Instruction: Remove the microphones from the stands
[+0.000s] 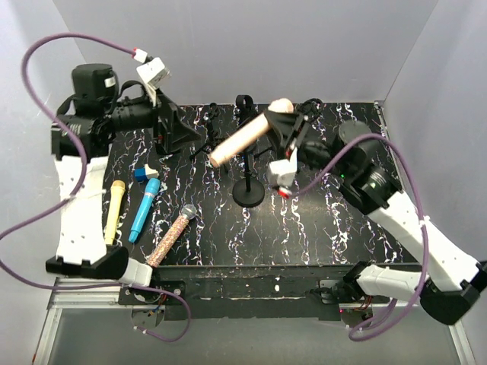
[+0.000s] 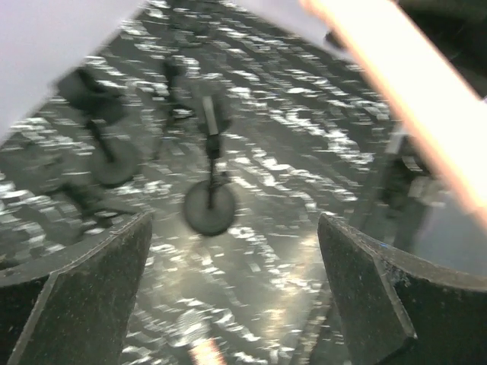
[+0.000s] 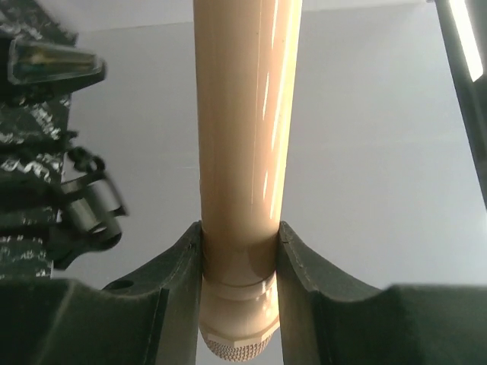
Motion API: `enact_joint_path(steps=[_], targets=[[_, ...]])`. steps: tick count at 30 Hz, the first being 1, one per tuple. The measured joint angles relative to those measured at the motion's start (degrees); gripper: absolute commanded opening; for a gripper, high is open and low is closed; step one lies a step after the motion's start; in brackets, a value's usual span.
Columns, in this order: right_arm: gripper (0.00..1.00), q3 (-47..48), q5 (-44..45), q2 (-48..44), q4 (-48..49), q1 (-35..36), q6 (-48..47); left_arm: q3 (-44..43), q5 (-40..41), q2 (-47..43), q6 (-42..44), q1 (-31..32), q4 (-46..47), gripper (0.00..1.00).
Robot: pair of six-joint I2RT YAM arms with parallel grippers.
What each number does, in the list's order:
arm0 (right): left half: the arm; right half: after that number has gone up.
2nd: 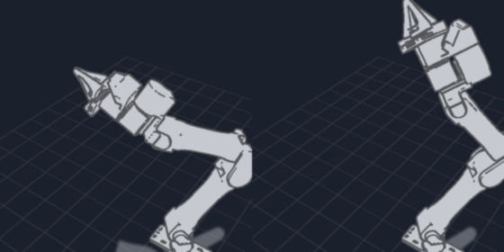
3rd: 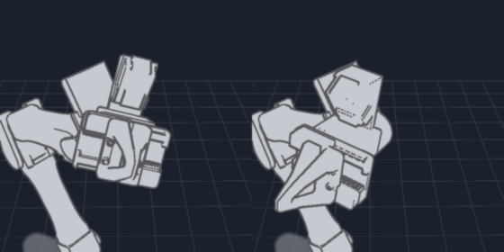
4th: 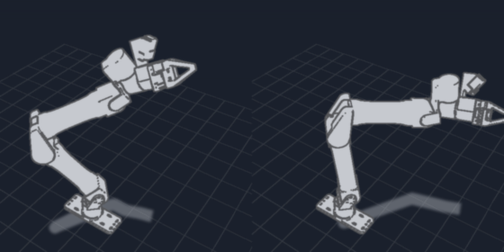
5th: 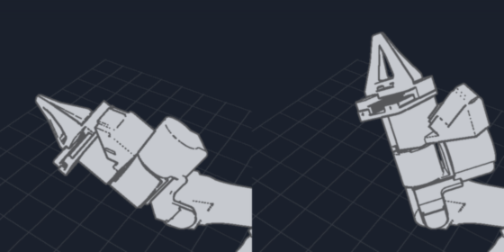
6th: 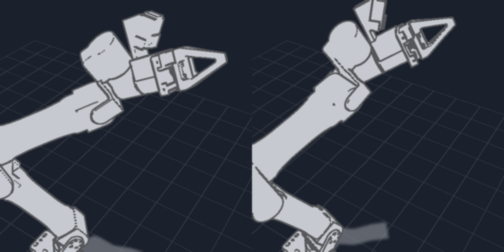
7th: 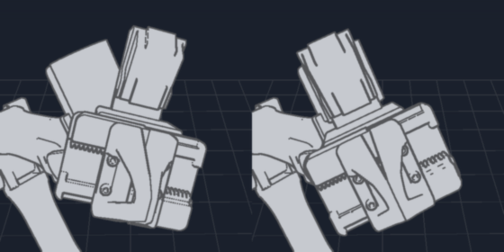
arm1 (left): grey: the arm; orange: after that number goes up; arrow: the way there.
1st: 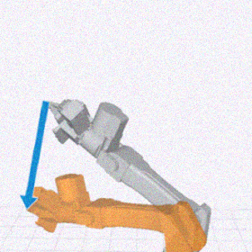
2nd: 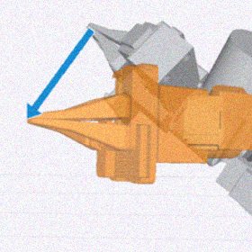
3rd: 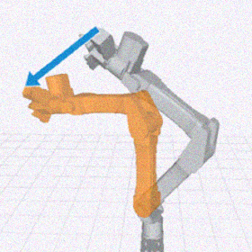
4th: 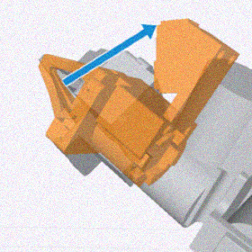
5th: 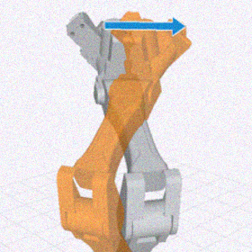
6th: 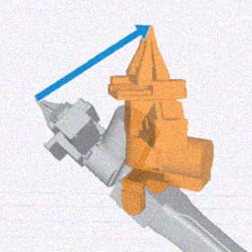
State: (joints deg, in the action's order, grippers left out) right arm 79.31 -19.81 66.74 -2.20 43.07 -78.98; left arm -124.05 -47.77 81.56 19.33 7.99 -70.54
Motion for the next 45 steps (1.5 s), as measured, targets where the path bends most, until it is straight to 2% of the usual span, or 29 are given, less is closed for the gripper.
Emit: enact_joint_path(steps=[3,8,11,14,20,26,32,35,39,40,42,43,44,45], targets=[[0.01,-8.4,-0.8,-6.4,-3.8,-0.3,-10.0,1.2,-10.3,4.5,-7.9,0.0,2.3,0.81],[0.01,-14.8,-0.6,-8.5,-7.4,-0.4,-20.5,6.8,-27.3,13.2,-33.5,0.1,20.5,0.80],[0.01,-14.9,0.3,-6.3,-7.2,-0.4,-24.1,6.9,-31.4,18.8,-43.1,0.1,27.0,0.81],[0.01,-14.3,0.6,-3.1,-6.1,-0.4,-27.0,7.6,-33.3,20.9,-49.0,0.2,29.6,0.80],[0.01,-10.9,-0.3,2.5,-4.0,-0.4,-29.8,8.8,-35.8,19.7,-53.2,1.4,32.7,0.79],[0.01,-4.0,-1.6,7.8,-0.2,-0.4,-30.3,16.2,-36.7,14.5,-53.3,2.1,33.5,0.75],[0.01,0.1,-2.8,13.1,4.1,-0.5,-30.3,17.6,-37.1,13.1,-52.5,2.3,33.6,0.64],[0.01,1.2,-3.8,15.6,6.9,-0.5,-30.3,18.3,-36.5,13.0,-51.5,1.9,33.7,0.54],[0.01,3.4,-4.3,19.4,11.1,0.2,-29.7,19.3,-35.7,13.1,-50.1,1.8,33.0,0.52],[0.01,3.9,-4.3,20.3,12.4,0.4,-29.5,19.3,-35.7,13.1,-49.9,1.9,32.7,0.46],[0.01,4.1,-4.5,21.4,14.3,0.9,-29.2,19.3,-35.3,13.1,-49.5,2.1,32.0,0.26],[0.07,4.1,-4.7,21.5,15.3,1.0,-29.0,19.3,-34.9,13.1,-49.3,2.1,31.7,0.13],[0.20,4.2,-4.7,21.5,15.9,1.0,-29.4,19.4,-34.7,13.2,-49.8,1.9,31.2,0.04],[0.36,4.1,-4.7,21.5,16.3,1.1,-29.9,19.3,-34.6,13.2,-50.3,1.9,30.8,0.00]])
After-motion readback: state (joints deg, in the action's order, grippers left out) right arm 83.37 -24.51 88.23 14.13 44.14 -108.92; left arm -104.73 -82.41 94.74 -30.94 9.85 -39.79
